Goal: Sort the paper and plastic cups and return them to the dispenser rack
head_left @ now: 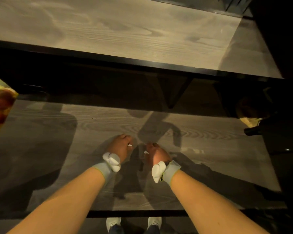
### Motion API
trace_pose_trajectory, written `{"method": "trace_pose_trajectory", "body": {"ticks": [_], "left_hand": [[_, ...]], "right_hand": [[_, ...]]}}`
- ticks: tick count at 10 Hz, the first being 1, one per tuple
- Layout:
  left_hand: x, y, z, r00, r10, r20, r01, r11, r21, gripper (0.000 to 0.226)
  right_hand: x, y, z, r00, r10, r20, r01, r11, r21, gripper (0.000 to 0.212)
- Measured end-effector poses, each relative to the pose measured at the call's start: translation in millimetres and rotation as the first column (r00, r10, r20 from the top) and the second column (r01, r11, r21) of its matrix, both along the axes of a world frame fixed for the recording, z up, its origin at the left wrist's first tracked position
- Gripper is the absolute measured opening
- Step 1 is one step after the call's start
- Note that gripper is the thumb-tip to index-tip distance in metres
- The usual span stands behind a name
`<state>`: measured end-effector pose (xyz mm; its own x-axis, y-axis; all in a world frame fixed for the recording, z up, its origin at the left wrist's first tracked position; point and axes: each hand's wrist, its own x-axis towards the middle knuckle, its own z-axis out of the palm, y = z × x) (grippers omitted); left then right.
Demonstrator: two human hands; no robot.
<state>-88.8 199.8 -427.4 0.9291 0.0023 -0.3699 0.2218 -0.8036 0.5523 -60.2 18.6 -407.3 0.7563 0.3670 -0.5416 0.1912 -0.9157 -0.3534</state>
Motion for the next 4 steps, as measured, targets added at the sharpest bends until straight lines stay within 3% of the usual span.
{"method": "trace_pose_trajectory", "body": {"ticks": [1, 2, 3, 4], "left_hand": [[-3.1, 4.2, -3.7, 0.994, 0.108, 0.030, -0.104, 0.990, -0.096, 0.037], [-2.4, 9.3, -9.1, 0.985, 0.168, -0.027, -0.170, 0.971, -0.169, 0.009], [6.3, 3.4, 16.6, 0.932, 0.307, -0.191, -0.361, 0.826, -0.432, 0.037], [11.5, -12.9, 41.8, 0.896, 0.312, -0.316, -0.441, 0.706, -0.554, 0.040]], "right_hand": [[3.5, 0.5, 0.5, 0.980, -0.198, 0.032, 0.190, 0.968, 0.166, 0.024], [9.3, -1.4, -2.2, 0.937, -0.334, -0.106, 0.349, 0.919, 0.186, 0.019], [14.8, -9.0, 8.9, 0.859, -0.452, -0.242, 0.505, 0.825, 0.254, 0.034], [22.3, -14.7, 21.2, 0.810, -0.528, -0.255, 0.585, 0.757, 0.291, 0.036]]}}
